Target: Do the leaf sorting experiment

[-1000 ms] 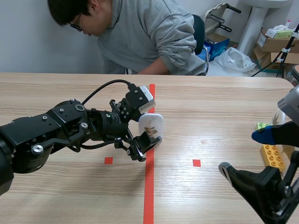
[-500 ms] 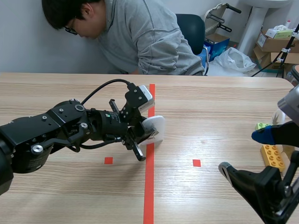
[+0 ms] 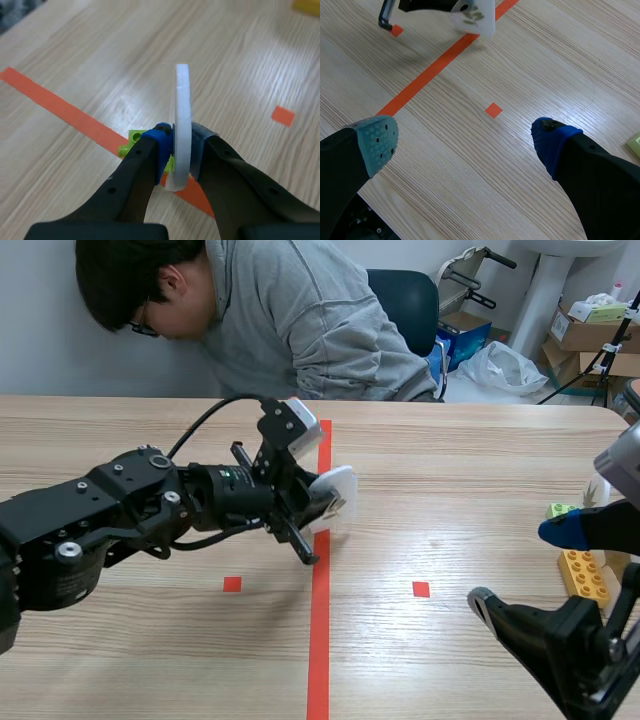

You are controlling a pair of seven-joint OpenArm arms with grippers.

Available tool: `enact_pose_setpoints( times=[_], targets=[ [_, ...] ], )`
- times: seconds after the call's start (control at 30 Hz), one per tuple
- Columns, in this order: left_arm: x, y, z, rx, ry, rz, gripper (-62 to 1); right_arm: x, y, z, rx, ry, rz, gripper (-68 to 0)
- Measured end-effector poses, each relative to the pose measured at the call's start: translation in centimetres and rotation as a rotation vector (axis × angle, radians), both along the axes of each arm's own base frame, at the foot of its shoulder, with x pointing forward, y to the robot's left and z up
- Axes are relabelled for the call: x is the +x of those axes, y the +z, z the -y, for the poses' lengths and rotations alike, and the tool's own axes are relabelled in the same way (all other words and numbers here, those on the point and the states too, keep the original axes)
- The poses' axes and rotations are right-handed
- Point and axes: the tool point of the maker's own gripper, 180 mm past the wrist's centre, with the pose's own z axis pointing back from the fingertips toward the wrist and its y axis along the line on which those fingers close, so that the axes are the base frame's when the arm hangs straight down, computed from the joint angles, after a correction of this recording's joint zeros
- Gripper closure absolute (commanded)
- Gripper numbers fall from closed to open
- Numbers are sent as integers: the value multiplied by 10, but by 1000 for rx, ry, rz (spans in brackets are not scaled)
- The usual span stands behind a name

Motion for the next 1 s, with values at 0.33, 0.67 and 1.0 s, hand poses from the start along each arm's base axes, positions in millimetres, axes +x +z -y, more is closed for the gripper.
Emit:
enact_pose_setpoints(
  times=[0.33, 0.67, 1.0],
  targets=[
    [52, 47, -141, -170, 462, 12, -70, 0, 0, 0, 0, 0, 1, -542],
    [71, 20, -223, -105, 743, -10, -70, 0, 0, 0, 0, 0, 0, -542],
    [95, 4, -271, 40, 882, -7, -70, 1, 1, -1, 5, 0, 7, -542]
  ],
)
